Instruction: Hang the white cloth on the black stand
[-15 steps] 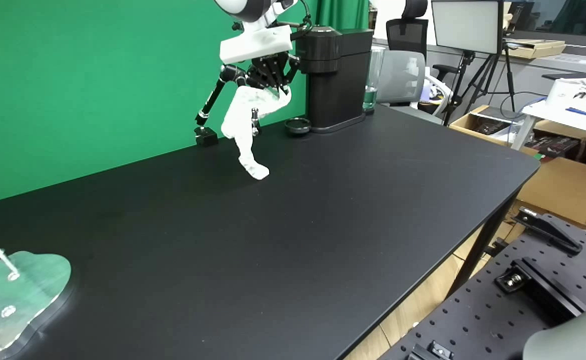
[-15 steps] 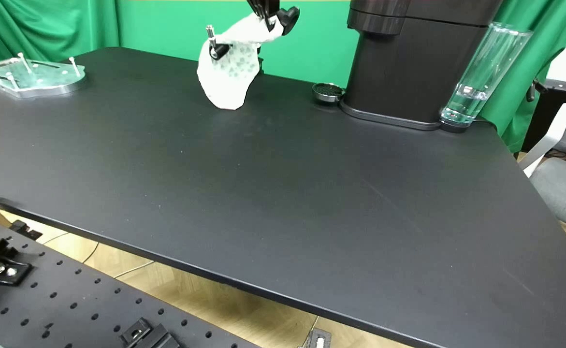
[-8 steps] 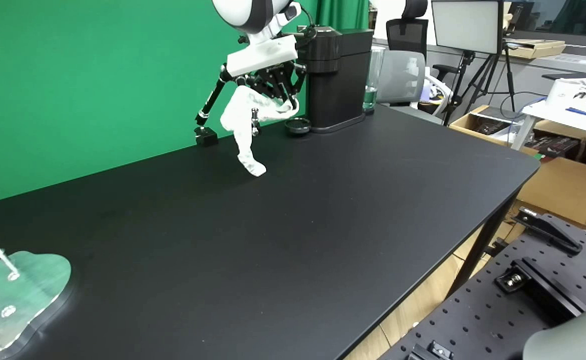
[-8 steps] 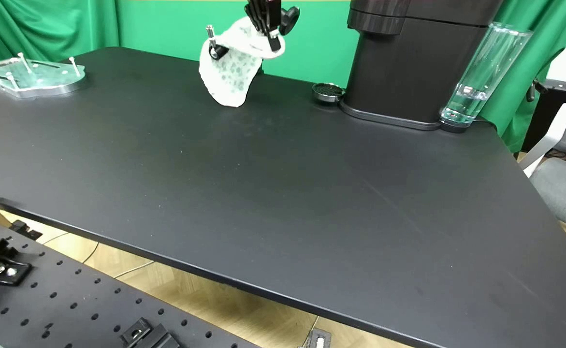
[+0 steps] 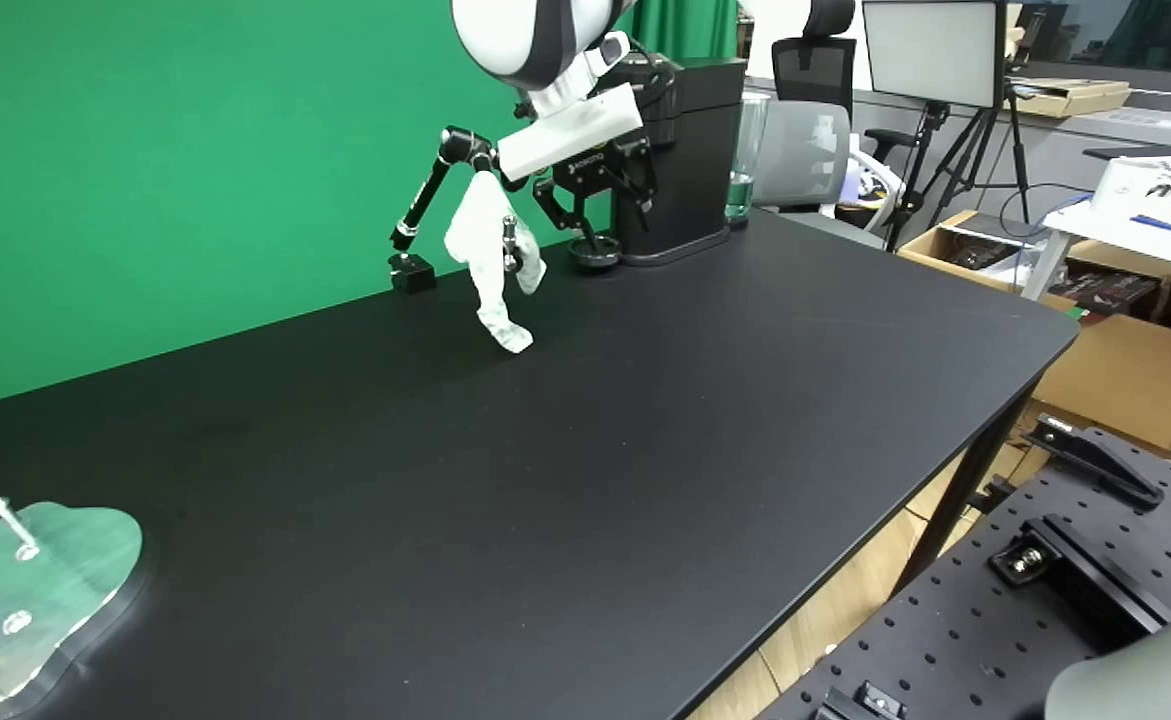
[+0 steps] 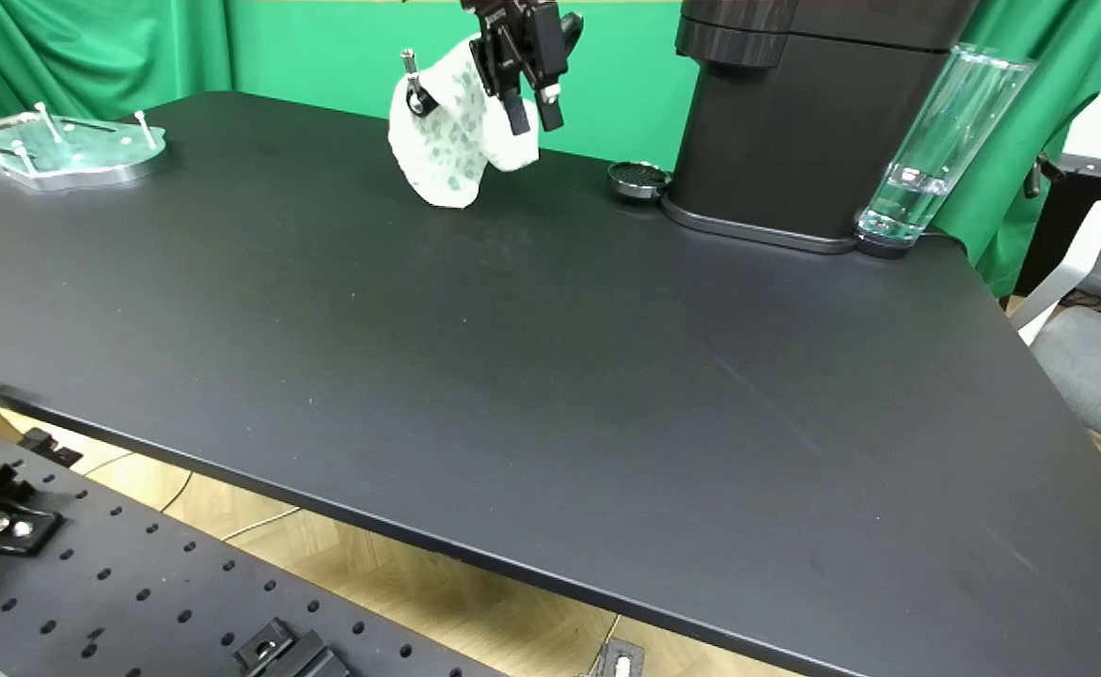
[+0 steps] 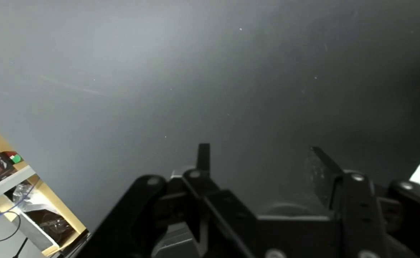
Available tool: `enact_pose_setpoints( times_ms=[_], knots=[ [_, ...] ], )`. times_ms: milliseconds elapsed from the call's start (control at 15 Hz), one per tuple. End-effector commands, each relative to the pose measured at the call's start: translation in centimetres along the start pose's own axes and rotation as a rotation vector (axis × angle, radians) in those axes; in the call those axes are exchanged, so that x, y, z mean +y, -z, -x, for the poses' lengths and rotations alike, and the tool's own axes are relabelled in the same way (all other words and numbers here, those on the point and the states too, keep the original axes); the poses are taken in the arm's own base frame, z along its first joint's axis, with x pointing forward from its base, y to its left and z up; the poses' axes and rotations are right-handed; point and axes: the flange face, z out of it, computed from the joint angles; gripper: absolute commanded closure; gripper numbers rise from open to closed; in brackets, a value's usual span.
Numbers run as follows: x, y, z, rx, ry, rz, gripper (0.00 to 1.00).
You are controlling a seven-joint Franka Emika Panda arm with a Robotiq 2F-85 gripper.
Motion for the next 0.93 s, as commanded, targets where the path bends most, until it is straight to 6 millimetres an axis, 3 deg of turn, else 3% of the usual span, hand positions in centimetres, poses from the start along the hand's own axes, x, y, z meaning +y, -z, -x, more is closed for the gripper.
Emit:
enact_pose_setpoints(
  times_ms=[0,467,867],
  knots=[
    [4.9,0.7,1.1,-0.028,0.151,-0.004,0.02],
    [13.4,2.2,0.0,0.008,0.450,-0.032,0.00],
    [16.4,1.9,1.9,-0.114,0.763,-0.191,0.00]
  ],
)
